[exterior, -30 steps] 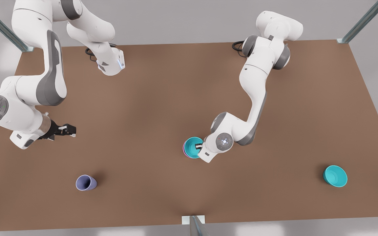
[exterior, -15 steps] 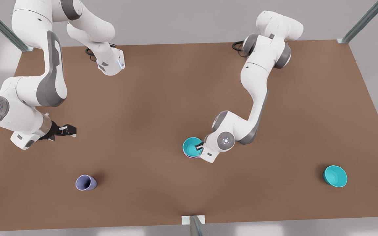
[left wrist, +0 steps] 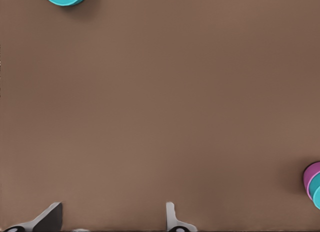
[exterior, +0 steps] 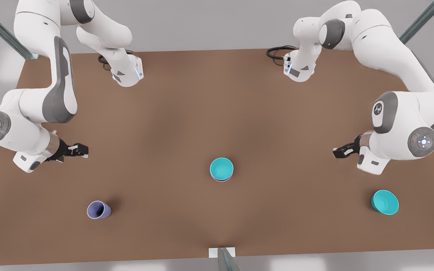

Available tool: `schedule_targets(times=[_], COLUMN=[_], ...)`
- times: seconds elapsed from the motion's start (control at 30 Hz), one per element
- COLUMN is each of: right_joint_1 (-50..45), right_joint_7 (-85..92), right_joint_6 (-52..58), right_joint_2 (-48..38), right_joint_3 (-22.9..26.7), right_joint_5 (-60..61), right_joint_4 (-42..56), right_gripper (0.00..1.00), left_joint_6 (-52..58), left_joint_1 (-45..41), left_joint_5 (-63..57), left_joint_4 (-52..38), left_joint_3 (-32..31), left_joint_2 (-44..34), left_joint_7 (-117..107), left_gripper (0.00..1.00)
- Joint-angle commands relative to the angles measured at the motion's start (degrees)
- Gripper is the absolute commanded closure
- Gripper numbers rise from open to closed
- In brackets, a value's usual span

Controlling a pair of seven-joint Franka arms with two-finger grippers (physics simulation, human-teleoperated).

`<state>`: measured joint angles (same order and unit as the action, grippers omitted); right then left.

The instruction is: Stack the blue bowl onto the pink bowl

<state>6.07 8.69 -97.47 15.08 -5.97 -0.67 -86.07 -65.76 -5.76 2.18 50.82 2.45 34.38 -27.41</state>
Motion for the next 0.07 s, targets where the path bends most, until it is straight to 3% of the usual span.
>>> schedule_targets(times=[0.0, 0.03], right_joint_1=[0.0, 0.0], right_joint_7=[0.19, 0.19], right_joint_6=[0.0, 0.0], right_joint_2=[-0.05, -0.05], right_joint_3=[-0.01, -0.01], right_joint_5=[0.06, 0.06], right_joint_4=[0.03, 0.03], right_gripper=[0.0, 0.0], left_joint_6=[6.17, 6.53], left_joint_1=[0.22, 0.22], left_joint_5=[-0.25, -0.25], left_joint_4=[-0.02, -0.02], left_joint_3=[0.01, 0.1], left_joint_2=[-0.19, -0.19], left_joint_7=[19.06, 19.06], left_gripper=[0.0, 0.0])
